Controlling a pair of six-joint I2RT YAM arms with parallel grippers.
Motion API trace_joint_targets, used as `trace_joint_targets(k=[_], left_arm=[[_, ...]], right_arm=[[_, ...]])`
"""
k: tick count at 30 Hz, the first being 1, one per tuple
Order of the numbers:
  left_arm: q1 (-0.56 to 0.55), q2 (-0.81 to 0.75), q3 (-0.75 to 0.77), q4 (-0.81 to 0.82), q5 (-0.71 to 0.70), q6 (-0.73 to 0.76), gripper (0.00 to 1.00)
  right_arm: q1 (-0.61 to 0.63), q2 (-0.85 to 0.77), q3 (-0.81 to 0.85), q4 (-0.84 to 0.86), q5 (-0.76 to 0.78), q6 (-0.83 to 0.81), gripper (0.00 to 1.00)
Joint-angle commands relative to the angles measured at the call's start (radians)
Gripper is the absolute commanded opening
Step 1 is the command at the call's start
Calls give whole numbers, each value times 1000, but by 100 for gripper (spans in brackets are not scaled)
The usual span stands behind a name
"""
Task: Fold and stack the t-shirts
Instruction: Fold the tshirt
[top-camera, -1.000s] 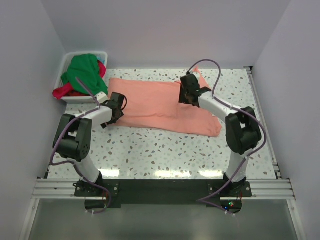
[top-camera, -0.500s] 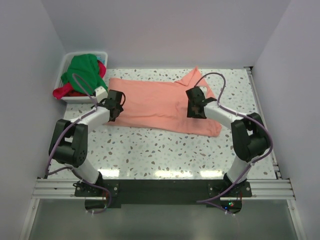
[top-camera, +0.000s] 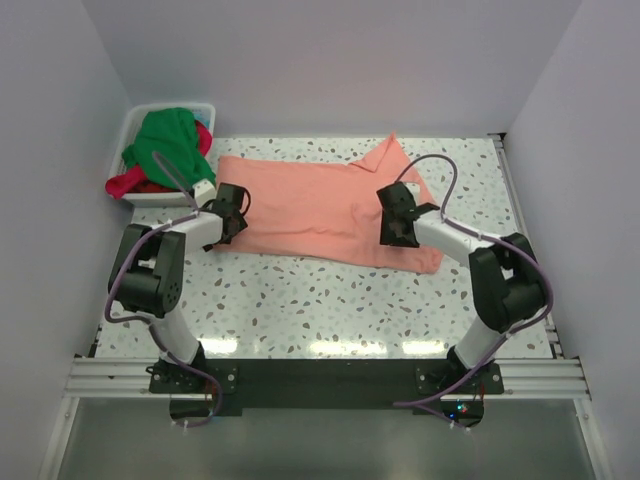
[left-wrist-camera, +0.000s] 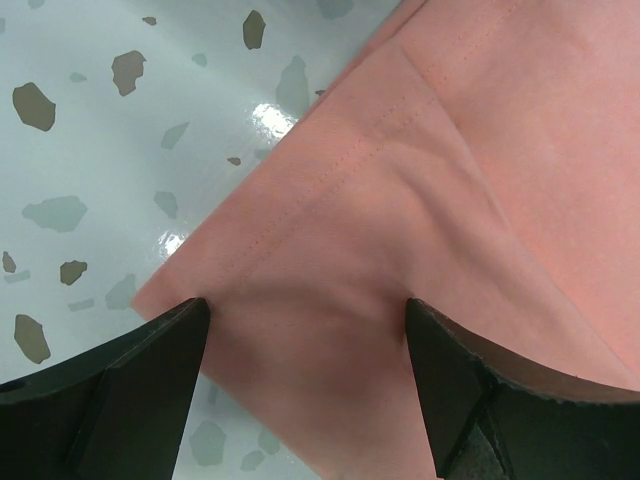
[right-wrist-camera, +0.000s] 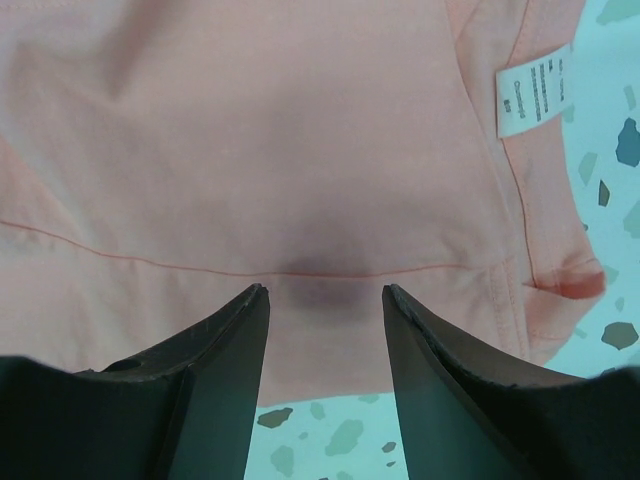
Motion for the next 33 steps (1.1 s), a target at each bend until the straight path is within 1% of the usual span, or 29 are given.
trace_joint_targets(k=[1,5,10,16,20,29,33], left_arm=[[11,0,8,4,-11,-27,84],[25,5,-15,-4,-2,-35,84],[34,49,2,-56,21,-60,84],[45,57,-19,-90,50,-87,85],[49,22,-62,-99,73,-106,85],[51,-102,-188,-108,140,-136,84],[49,-167,-258,-115,156,-133,84]], right_arm=[[-10,-58,-44,-3,-6,24,53],[-17,-56,-106,5,-34,38,53],[-42,-44,-152,5,-77,65,53],[-56,-47,-173,-55,-72,85,52],[-65,-68,-210,-90,-71,102,51],[-70,-200,-313,-167,-130,160,49],[-71,-266,-351,-216,-107,171,49]])
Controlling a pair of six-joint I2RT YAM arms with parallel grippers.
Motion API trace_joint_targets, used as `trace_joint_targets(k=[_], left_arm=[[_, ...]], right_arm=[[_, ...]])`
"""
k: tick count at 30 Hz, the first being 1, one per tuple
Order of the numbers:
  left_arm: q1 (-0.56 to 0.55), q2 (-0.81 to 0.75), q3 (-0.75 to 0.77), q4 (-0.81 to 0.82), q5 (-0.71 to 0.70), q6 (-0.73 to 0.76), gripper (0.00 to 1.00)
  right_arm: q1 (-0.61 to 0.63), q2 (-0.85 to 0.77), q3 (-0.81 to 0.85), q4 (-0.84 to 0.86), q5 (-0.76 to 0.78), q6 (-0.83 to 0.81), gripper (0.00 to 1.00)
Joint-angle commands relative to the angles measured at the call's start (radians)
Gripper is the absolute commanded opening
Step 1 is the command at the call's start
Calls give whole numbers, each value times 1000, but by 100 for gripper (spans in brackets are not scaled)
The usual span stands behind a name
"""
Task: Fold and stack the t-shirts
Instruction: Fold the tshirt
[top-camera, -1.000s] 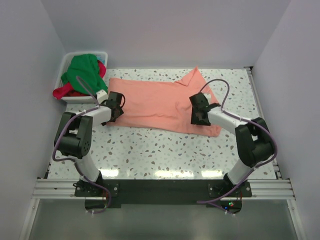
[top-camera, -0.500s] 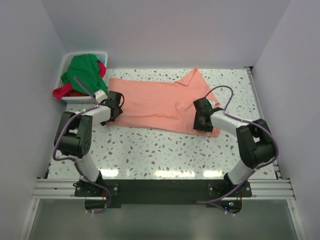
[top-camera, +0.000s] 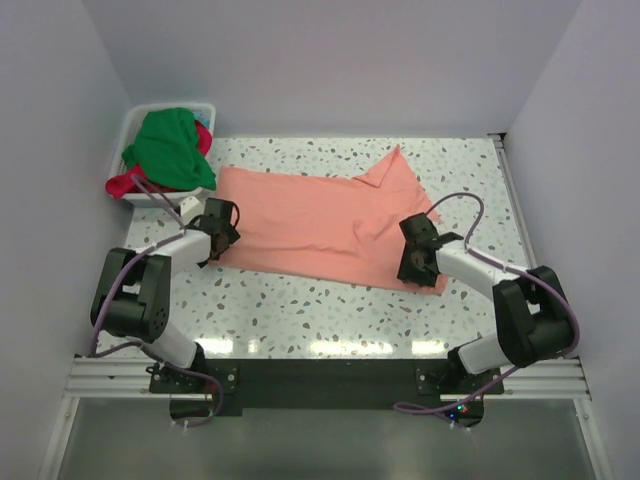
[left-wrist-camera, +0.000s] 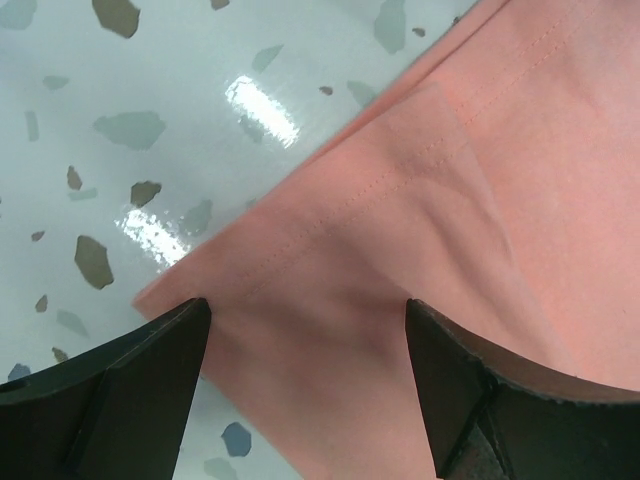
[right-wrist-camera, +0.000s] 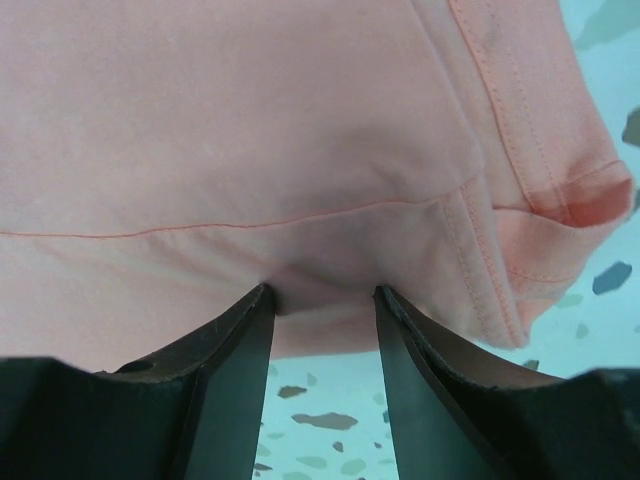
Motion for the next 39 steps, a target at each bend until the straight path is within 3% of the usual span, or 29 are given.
trace_joint_targets(k=[1,12,21,33,39], left_arm=[[13,-51,-115,-112,97,-41,84],[-36,-194,-234,-181,96,-97,84],[-85,-223,-231,-286,77,-185,84],[-94,-255,-221,-369,27,-214,84],[-92,-315,-216,-392,14,-197,84]], right_arm=[[-10,-63,-62,-147,9,25,49],[-15,-74,-49,-228,-14,120,48],[-25,-92,-109,-245,-40,225,41],[-36,-235,-80,-443,173,310,45],[-38,-299,-1,-483,184,287,44]])
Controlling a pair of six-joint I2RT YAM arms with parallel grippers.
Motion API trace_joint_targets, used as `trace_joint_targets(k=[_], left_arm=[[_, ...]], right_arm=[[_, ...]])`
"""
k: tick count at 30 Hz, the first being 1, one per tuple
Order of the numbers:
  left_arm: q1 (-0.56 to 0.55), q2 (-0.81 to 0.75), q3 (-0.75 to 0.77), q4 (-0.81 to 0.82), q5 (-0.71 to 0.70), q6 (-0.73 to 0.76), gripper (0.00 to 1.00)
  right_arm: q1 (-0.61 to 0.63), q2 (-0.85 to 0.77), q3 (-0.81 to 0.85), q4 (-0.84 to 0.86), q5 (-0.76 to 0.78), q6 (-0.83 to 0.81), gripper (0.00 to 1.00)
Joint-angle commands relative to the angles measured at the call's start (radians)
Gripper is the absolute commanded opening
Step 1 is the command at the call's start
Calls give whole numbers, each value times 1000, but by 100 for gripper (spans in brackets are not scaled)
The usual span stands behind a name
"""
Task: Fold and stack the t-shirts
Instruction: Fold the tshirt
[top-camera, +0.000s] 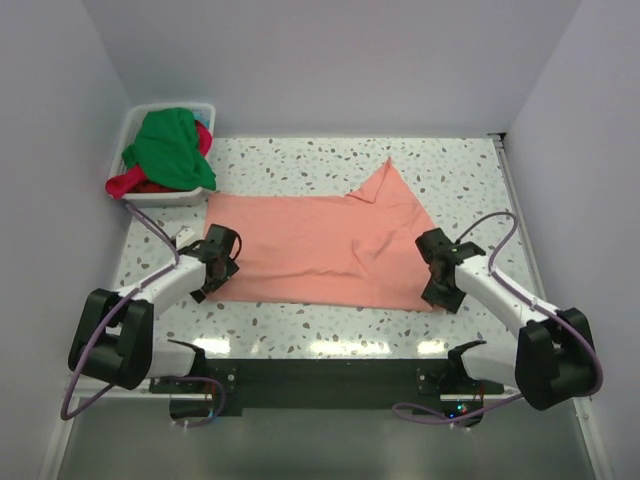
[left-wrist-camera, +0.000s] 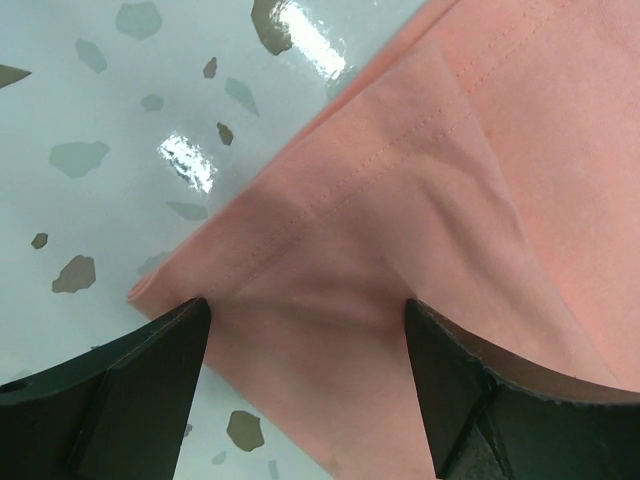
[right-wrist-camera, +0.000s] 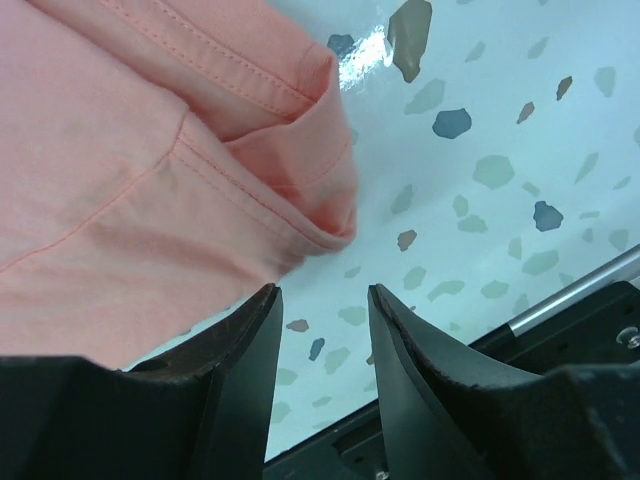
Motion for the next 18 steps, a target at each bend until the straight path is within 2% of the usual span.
trace_joint_targets(k=[1,5,13,18], left_arm=[[0,-39,-16,-100,10,-8,84],[-2,-69,38,-108,-5,42,84],[-2,-117,188,-32,-62,190,84],[0,-1,283,82,-54,245,83]], right_arm=[[-3,-68,97,-61,57,6,44],[-5,-101,154,13,31,-97,44],[-3,-119,229,200,-11,-217,53],[-3,8,304,341,-42,-272,53]])
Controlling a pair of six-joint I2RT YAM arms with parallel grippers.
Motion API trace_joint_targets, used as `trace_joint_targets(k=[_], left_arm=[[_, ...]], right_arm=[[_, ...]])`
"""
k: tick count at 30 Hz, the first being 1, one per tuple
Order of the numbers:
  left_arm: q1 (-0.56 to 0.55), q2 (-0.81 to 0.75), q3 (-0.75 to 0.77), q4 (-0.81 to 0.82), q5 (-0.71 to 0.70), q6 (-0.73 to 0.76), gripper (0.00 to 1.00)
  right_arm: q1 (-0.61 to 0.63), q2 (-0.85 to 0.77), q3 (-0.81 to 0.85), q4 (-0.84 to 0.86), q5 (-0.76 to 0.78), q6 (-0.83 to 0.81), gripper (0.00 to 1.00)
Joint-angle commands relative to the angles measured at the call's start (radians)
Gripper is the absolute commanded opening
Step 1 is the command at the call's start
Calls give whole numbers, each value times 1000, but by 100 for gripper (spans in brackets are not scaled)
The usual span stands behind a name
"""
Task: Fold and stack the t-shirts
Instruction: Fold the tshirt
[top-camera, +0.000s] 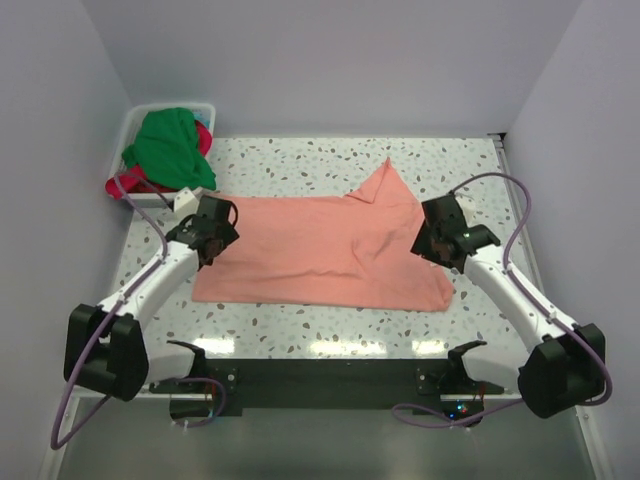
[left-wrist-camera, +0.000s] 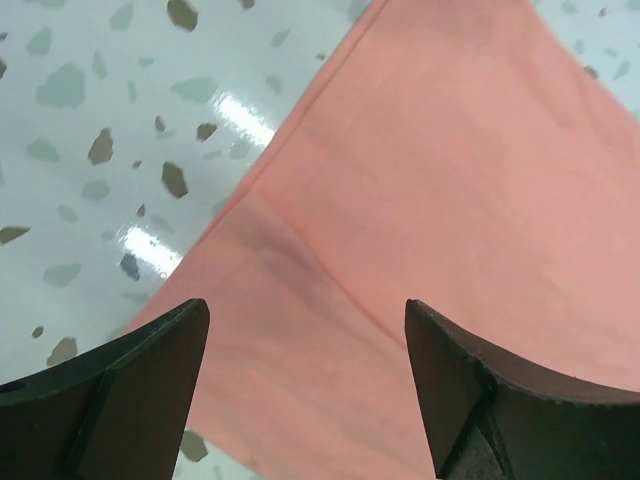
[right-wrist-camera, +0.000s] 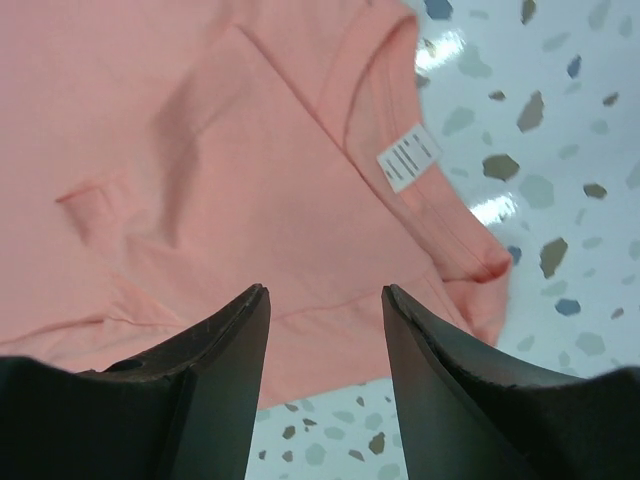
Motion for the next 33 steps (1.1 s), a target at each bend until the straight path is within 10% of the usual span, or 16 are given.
trace_joint_targets(k=[1,10,33], left_arm=[[0,115,142,119,-32,80,82],[50,440,357,200,-73,60,58],[63,693,486,358,-3,334,59]], right_arm=[[-3,116,111,159,-24,-68,54],[-3,375,266,308,-72,-119,54],[-43,696,360,275,-69,-99,54]])
